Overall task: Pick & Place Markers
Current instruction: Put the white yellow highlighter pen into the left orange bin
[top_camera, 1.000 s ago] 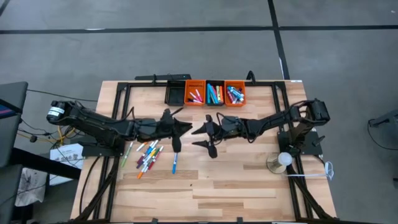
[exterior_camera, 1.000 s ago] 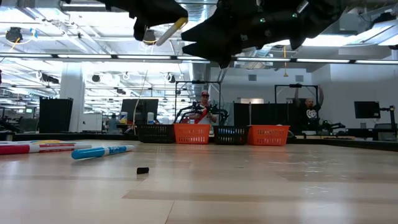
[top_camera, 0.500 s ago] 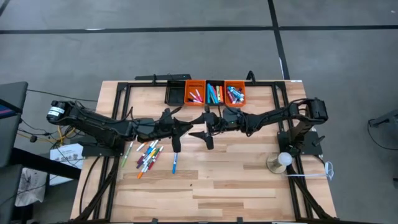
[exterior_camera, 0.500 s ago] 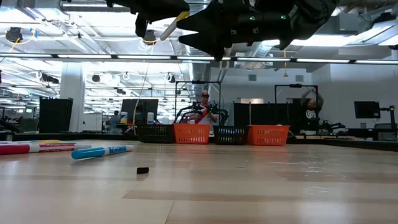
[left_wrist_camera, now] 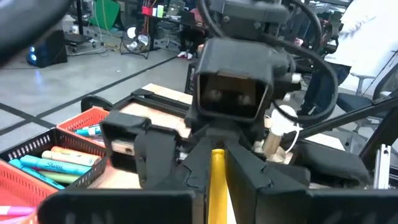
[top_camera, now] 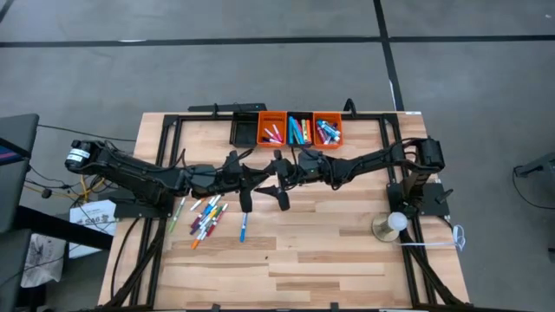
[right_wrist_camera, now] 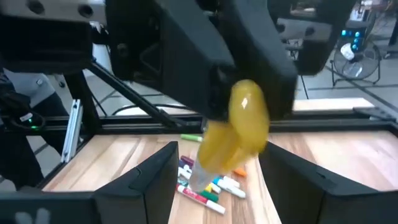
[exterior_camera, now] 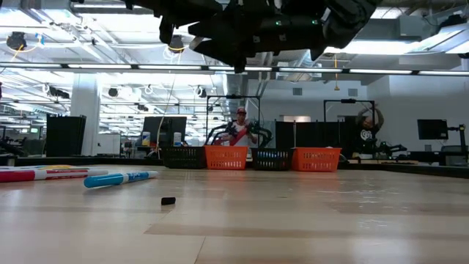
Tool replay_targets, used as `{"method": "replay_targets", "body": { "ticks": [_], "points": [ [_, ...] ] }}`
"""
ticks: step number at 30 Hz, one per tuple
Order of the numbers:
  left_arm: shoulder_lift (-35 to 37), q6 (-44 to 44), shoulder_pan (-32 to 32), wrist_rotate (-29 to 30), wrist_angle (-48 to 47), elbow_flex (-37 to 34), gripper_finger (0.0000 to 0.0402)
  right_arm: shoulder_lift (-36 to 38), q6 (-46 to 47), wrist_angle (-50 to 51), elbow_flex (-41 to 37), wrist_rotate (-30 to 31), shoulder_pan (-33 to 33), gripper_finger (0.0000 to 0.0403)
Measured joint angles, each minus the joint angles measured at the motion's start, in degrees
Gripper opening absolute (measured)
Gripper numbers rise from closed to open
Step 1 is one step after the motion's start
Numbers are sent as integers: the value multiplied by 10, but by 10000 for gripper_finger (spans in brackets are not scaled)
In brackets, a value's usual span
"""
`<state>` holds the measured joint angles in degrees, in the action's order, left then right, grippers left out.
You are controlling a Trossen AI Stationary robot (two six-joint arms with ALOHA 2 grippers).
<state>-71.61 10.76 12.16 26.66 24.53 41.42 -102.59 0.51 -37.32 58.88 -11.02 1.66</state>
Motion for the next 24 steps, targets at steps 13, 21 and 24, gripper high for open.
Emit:
{"method": "replay_targets", "body": {
  "ticks": [13, 21, 24],
  "points": [
    [0, -6, 1, -1, 0, 0, 37, 7, -5, 1, 1, -7, -1, 26],
    [0, -5, 0, -2, 0, 0, 41, 7, 0, 1, 1, -9, -1, 34],
    [0, -16, 0, -1, 0, 0, 50, 7, -1, 0, 1, -10, -1, 28]
  ]
}}
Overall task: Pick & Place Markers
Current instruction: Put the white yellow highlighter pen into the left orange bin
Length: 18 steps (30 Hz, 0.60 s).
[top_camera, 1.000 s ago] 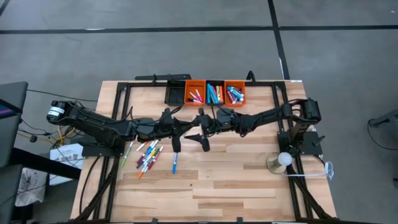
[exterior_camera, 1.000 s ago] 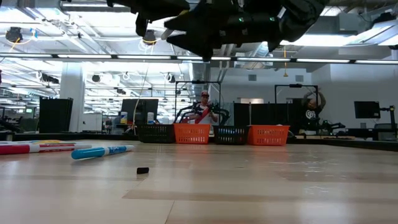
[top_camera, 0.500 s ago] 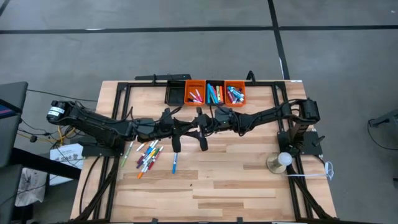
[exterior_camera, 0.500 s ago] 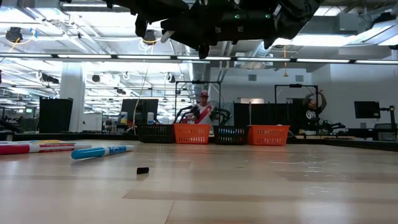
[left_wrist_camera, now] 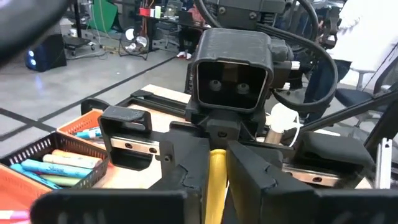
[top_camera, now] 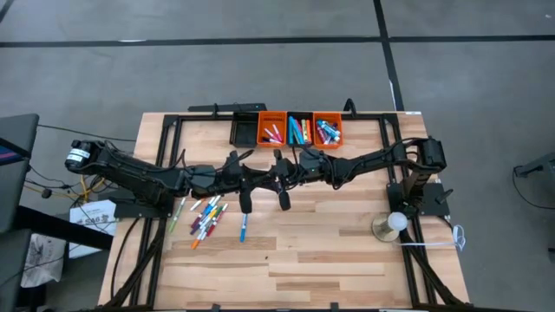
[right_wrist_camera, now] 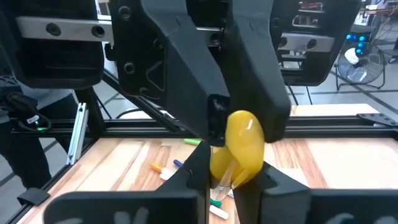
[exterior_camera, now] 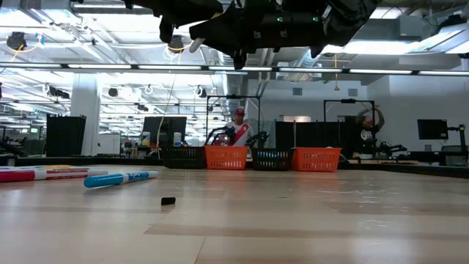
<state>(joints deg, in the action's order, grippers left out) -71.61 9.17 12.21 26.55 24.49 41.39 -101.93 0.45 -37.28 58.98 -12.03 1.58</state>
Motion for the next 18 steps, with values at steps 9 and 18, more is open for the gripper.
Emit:
{"method": "replay_targets", "body": {
  "ticks": [9, 18],
  "points": [
    [5, -57, 0, 0, -13, 0, 129, 0, 0, 7, 0, -1, 9, 28],
    [129, -12, 3, 9, -190, 0, 211, 0, 6, 51, 0, 8, 46, 28]
  ]
}}
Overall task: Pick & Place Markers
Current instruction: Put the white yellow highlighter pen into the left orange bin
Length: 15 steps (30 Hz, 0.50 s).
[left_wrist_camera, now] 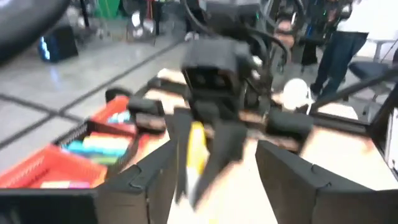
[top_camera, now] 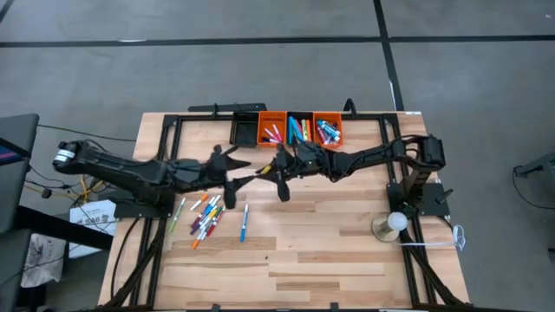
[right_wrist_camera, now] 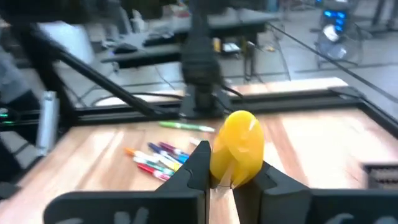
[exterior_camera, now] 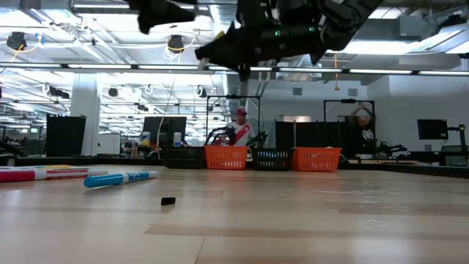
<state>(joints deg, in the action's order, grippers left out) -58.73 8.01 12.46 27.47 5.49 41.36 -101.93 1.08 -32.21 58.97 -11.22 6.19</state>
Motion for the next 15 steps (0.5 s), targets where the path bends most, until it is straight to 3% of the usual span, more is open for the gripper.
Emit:
{"method": "replay_targets", "body": {
  "ticks": [4, 10, 15],
  "points": [
    [34, 54, 15, 4, -100, -5, 218, 0, 0, 58, 12, 20, 33, 28],
    [38, 124, 36, 4, -111, -69, 218, 0, 3, 197, 73, 68, 99, 28],
    [35, 187, 34, 4, -112, -132, 218, -5, 33, 281, 118, 71, 159, 29]
  ]
}}
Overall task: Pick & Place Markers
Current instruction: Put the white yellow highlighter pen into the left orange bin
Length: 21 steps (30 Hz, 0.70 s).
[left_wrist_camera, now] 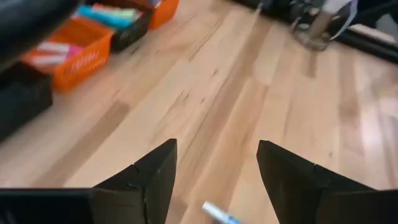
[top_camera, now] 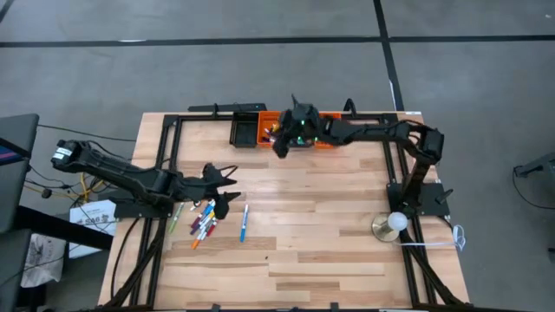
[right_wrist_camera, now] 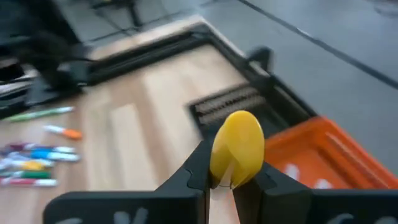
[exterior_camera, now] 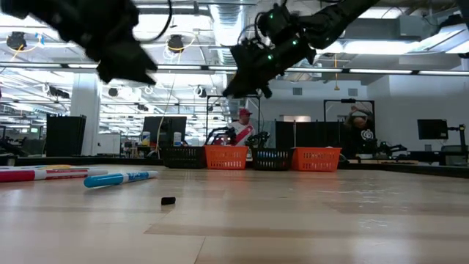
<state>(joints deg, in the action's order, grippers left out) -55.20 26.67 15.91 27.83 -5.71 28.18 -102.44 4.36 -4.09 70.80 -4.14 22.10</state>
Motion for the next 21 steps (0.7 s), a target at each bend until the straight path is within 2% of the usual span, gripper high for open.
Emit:
{"method": "replay_targets", "body": {
  "ticks": [4, 10, 17, 21],
  "points": [
    [1, 23, -15, 11, 0, -36, 218, 0, 11, 9, 7, -1, 39, 29],
    [2, 32, -45, 9, 2, -48, 218, -20, 35, 27, 8, -10, 82, 30],
    [2, 38, -50, -9, 0, -48, 218, -90, 31, 44, 47, -24, 83, 31],
    [2, 42, -47, -17, -8, -48, 218, -121, 14, 107, 100, -22, 77, 32]
  ]
}}
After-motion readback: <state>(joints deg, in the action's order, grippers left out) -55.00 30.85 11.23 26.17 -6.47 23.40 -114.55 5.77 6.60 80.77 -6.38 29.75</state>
